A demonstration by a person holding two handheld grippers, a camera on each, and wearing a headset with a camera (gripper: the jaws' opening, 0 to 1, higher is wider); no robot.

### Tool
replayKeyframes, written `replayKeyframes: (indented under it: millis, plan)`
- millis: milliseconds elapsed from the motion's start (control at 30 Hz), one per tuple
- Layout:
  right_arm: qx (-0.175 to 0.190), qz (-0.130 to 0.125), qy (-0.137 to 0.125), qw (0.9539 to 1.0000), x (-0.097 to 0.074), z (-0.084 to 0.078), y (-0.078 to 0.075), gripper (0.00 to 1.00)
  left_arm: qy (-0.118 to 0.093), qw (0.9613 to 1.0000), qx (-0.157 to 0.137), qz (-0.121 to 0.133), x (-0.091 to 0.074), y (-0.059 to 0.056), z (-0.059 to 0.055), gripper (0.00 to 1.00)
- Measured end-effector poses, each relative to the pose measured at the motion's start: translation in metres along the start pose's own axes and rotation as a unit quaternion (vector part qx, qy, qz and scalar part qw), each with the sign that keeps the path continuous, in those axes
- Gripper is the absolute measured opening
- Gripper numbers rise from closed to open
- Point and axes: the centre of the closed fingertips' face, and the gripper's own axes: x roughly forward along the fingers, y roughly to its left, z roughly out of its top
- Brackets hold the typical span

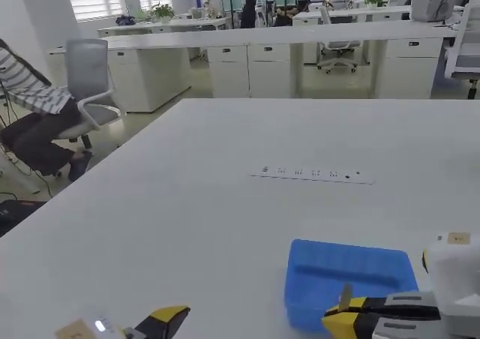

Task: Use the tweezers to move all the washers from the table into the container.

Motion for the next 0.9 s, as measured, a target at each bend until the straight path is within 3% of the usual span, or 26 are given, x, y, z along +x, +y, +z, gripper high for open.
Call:
replayKeyframes:
  millis: [467, 733, 900]
  plan:
    - [0.012, 0.017, -0.032, 0.9993, -0.01, 0.032, 0.004, 0.01, -0.001, 1.0, 0.0, 0.001, 0.0, 0.0, 0.0, 0.86]
    - [0.03, 0.019, -0.056, 0.9978, -0.017, 0.054, -0.004, 0.02, -0.008, 1.0, -0.001, -0.001, -0.001, 0.0, 0.003, 0.86]
    - [0.034, 0.02, -0.059, 0.9974, -0.017, 0.061, -0.008, 0.02, -0.029, 0.9995, -0.009, -0.002, -0.003, 0.0, 0.011, 0.87]
